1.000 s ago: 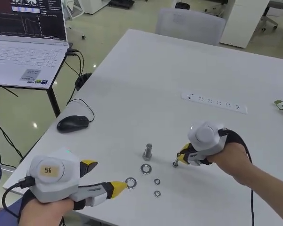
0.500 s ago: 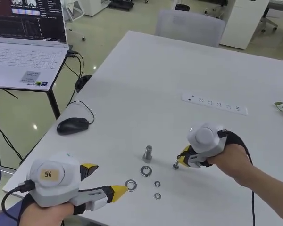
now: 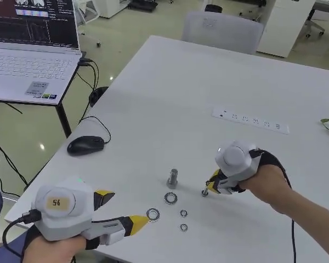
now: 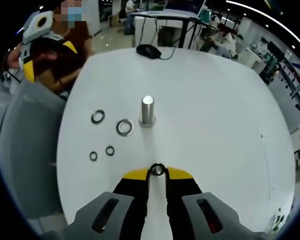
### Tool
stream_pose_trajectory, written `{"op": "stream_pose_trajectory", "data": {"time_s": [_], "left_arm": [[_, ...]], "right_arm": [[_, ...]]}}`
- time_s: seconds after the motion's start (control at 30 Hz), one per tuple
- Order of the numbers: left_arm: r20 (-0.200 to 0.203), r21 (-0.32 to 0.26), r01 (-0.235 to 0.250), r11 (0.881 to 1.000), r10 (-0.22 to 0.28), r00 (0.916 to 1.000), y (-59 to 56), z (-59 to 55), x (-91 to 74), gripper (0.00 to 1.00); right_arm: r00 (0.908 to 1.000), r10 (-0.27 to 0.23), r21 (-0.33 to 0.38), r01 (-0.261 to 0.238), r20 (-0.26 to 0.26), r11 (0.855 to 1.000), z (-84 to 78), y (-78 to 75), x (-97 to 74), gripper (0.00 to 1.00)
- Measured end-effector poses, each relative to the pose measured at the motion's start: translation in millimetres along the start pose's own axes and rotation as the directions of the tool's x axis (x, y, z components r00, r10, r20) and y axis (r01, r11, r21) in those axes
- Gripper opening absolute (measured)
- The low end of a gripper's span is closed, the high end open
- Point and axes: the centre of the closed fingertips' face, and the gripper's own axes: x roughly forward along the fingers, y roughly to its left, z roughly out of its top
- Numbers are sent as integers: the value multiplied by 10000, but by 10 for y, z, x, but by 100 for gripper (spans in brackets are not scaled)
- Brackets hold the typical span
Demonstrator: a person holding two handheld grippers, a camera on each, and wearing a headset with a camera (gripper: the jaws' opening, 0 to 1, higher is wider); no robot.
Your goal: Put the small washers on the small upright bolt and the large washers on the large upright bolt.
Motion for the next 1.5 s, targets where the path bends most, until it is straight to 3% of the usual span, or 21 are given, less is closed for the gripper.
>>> {"op": "stream_pose_trajectory", "data": {"time_s": [0.63, 0.93, 1.03, 1.2, 1.37, 1.5], "left_arm": [[-24, -147, -85, 9999, 85, 10000, 32, -46, -24, 63], [-47, -213, -172, 9996, 171, 9998, 77, -69, -34, 63], [-51, -206, -174, 9996, 173, 9998, 69, -63, -39, 63], [-30, -210, -155, 9997, 155, 9999, 74, -58, -29, 62], [-14, -182, -120, 9998, 120, 9999, 66, -50, -21, 62], [-11, -158, -64, 9999, 64, 10000, 49, -50, -9, 62]], "right_arm": [[9971, 252, 115, -244, -713, 9996, -131, 25, 314, 13], [9962, 361, 369, -332, -799, 9988, -188, 41, 425, 15], [9960, 341, 405, -309, -822, 9987, -186, 43, 411, 17], [9991, 252, 658, -228, -355, 9976, -140, 40, 304, 21], [9999, -72, 996, 62, 98, 9950, -196, 35, 144, 25], [9998, -119, 1256, 100, 140, 9920, -316, 68, 76, 27]]}}
